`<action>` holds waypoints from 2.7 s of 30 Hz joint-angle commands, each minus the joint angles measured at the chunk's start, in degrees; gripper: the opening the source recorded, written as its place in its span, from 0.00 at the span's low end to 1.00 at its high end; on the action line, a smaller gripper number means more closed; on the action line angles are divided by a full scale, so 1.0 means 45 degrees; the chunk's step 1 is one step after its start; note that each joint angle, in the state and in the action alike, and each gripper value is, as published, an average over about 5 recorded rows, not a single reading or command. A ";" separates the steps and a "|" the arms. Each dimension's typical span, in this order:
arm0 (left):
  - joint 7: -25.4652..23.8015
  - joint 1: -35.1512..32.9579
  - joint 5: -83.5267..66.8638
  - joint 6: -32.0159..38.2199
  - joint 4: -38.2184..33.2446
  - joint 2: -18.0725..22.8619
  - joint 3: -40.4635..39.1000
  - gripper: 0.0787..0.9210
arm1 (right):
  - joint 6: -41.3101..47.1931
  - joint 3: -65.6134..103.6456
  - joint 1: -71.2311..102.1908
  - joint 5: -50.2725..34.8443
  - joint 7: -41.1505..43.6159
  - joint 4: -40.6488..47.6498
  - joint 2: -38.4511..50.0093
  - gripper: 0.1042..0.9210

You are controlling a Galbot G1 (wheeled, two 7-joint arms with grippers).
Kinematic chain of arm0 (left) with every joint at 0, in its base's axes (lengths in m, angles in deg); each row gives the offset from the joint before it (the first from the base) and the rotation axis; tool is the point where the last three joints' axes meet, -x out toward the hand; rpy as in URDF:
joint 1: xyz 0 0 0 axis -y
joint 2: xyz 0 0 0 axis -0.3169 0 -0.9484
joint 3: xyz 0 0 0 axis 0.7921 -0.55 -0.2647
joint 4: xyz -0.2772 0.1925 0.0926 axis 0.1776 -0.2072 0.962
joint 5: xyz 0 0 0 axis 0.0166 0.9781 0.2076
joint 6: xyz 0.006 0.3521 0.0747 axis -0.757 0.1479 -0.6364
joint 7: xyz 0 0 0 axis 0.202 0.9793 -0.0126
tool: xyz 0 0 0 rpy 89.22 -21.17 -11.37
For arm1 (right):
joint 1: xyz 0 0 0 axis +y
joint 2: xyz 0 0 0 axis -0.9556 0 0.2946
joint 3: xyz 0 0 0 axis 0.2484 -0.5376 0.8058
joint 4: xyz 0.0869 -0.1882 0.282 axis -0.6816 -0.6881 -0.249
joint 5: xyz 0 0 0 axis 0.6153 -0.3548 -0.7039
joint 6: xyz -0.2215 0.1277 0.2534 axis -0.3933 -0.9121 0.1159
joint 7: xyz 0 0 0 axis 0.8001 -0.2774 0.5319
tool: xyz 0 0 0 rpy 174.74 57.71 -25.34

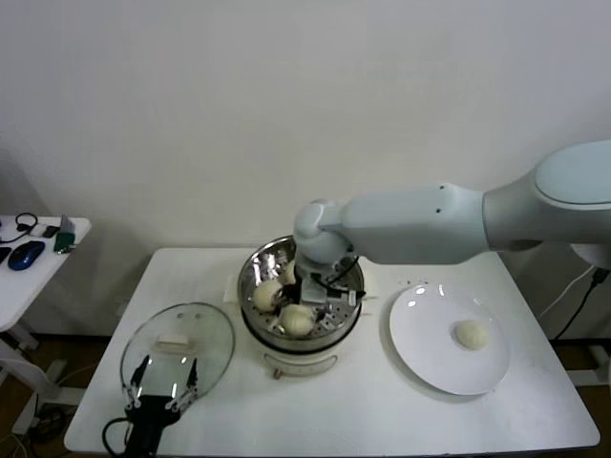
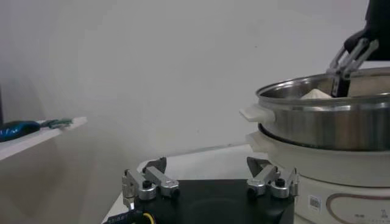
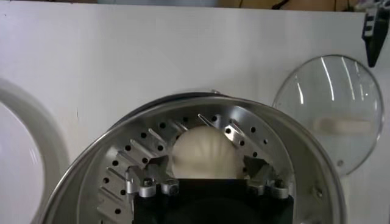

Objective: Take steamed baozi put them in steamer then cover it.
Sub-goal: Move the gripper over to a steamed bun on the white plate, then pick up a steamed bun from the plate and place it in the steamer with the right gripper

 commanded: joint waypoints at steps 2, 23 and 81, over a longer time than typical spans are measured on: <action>-0.0013 -0.0009 0.0004 -0.0006 -0.0012 -0.0023 -0.0010 0.88 | -0.0662 -0.0405 -0.1952 -0.2016 0.1120 0.0109 0.1491 0.88; -0.0080 0.0246 0.0056 -0.0172 -0.0093 -0.0081 -0.0060 0.88 | 0.6586 -0.3462 -0.1681 -0.3987 0.1477 0.0258 1.1331 0.88; 0.0017 -0.0138 0.0204 -0.0092 -0.0172 0.0260 0.0042 0.88 | 0.7120 -0.3142 -0.5259 -0.8439 0.1809 -0.0063 0.7223 0.72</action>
